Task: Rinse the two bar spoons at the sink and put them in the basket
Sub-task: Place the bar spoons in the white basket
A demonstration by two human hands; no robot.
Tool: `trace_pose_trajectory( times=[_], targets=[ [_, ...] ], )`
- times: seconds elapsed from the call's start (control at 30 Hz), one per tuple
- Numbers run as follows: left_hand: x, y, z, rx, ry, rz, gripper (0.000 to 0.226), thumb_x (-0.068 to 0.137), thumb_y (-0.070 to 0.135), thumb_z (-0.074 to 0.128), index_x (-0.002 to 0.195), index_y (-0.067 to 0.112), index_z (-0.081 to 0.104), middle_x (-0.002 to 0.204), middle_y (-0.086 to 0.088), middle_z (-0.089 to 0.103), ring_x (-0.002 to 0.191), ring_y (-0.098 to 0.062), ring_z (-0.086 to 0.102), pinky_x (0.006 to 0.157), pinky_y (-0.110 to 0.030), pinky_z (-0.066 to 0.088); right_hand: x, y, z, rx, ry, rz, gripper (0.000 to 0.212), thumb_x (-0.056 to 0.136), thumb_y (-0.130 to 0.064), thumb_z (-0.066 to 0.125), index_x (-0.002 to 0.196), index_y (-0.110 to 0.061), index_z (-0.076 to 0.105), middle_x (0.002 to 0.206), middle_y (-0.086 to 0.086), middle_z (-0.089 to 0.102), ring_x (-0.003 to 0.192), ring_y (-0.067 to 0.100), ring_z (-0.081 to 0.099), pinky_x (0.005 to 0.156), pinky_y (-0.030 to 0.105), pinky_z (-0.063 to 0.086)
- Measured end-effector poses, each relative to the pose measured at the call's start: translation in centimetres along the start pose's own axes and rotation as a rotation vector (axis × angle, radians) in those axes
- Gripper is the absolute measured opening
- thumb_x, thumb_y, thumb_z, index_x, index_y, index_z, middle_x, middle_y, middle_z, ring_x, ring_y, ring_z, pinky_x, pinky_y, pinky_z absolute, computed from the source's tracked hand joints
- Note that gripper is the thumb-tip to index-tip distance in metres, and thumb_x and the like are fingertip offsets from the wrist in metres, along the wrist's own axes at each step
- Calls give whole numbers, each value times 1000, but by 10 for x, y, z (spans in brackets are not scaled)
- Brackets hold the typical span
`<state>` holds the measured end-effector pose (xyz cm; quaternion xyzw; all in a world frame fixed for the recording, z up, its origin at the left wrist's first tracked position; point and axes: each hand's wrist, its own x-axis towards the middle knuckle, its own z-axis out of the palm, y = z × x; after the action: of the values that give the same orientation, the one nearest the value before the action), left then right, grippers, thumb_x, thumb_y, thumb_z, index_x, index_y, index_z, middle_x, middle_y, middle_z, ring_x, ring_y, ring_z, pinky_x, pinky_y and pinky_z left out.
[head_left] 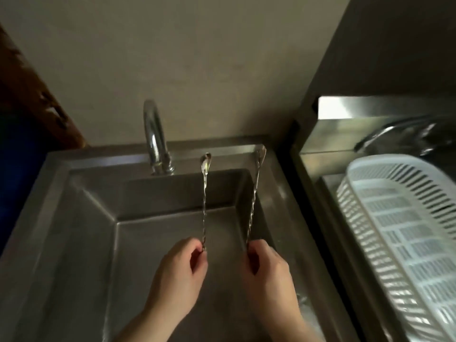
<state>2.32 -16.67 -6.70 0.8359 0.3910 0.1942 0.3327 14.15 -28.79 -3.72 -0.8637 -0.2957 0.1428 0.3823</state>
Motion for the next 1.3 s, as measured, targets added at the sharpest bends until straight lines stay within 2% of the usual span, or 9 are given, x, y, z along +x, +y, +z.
trace_pose_trajectory(
  times=[0.2, 0.4, 0.53, 0.63, 0.77, 0.9, 0.97, 1.13, 1.3],
  targets=[
    [10, 109, -30, -49, 0, 140, 17, 85, 26, 67, 75, 29, 53, 59, 9, 59, 60, -11, 56, 50, -20, 40, -16, -24, -110, 23, 195, -65, 22, 80, -13, 70, 69, -21, 53, 61, -8, 53, 64, 7, 53, 53, 16, 38],
    [13, 220, -6, -172, -124, 220, 21, 85, 25, 67, 71, 31, 53, 61, 9, 64, 55, -7, 58, 50, -15, 43, -27, 3, -222, -25, 376, 21, 16, 79, -16, 70, 72, -25, 58, 59, -6, 59, 74, 2, 57, 59, 12, 41],
    [7, 275, 35, -243, -254, 192, 17, 87, 21, 67, 76, 31, 58, 62, 7, 67, 56, -10, 64, 58, -34, 54, -22, 37, -277, -109, 416, 111, 20, 84, -13, 64, 72, -28, 59, 59, -14, 59, 66, -6, 58, 51, 14, 44],
    [0, 307, 68, -326, -454, 109, 15, 90, 21, 65, 98, 33, 61, 75, 8, 68, 68, -7, 69, 66, -31, 60, -13, 69, -304, -158, 382, 238, 17, 89, -16, 58, 75, -25, 61, 63, -10, 63, 47, 5, 58, 41, 22, 46],
    [-2, 326, 103, -341, -565, -24, 10, 89, 23, 65, 94, 29, 59, 85, 5, 70, 72, -4, 71, 61, -21, 59, -7, 102, -316, -250, 367, 279, 22, 91, -14, 57, 71, -23, 61, 63, -12, 60, 40, 0, 52, 40, 9, 40],
    [1, 338, 134, -365, -600, -167, 10, 88, 22, 66, 94, 26, 60, 83, 5, 73, 62, -3, 72, 53, -17, 54, 6, 130, -308, -264, 291, 314, 25, 92, -13, 53, 70, -24, 58, 63, -9, 62, 42, 3, 56, 33, 11, 35],
    [2, 342, 150, -362, -607, -233, 9, 86, 20, 67, 92, 24, 61, 79, 4, 74, 56, -2, 71, 49, -16, 53, 19, 141, -301, -275, 247, 335, 26, 89, -9, 53, 67, -23, 56, 61, -6, 61, 47, 7, 59, 37, 16, 43],
    [7, 342, 186, -223, -650, -327, 4, 83, 19, 66, 86, 20, 66, 80, 0, 75, 66, -15, 74, 64, -30, 62, 54, 168, -285, -346, 97, 438, 21, 84, -1, 53, 70, -17, 56, 65, -1, 62, 53, 14, 62, 47, 29, 56],
    [22, 345, 204, -189, -723, -500, 21, 87, 2, 62, 108, 8, 61, 98, -12, 68, 66, -21, 76, 55, -27, 62, 68, 194, -275, -455, -50, 505, 28, 78, 5, 50, 65, -19, 47, 65, 0, 59, 55, 14, 61, 42, 25, 50]
  ],
)
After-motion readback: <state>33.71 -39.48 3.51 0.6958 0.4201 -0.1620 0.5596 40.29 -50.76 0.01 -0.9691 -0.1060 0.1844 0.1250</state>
